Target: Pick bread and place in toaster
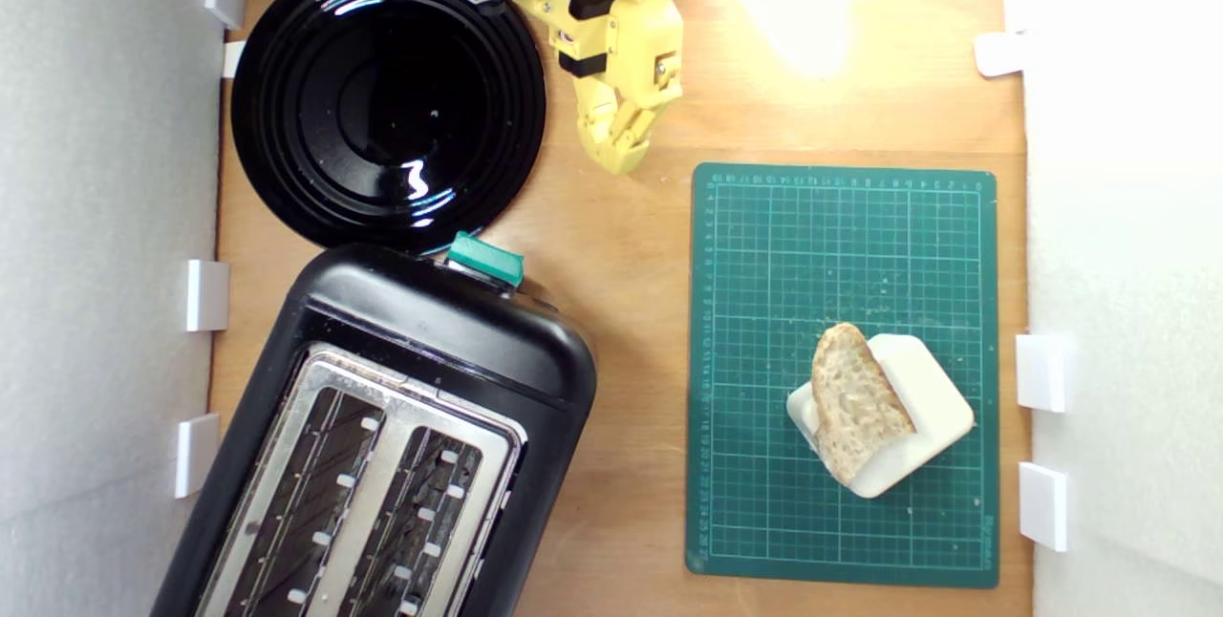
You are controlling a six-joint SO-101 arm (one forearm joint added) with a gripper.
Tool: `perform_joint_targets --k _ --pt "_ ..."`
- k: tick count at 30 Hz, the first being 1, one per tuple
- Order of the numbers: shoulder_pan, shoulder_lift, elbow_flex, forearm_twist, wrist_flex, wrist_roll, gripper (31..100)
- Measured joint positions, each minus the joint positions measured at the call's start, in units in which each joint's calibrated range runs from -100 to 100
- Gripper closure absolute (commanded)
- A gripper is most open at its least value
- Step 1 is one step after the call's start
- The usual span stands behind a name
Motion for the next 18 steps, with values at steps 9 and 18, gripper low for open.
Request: perform_joint_targets --k 9,18 --pt "-0.2 8.3 -0.3 0.0 -10.7 -0.1 99.5" --pt "-2.7 21.1 -9.8 -8.8 -18.1 -2.4 99.5"
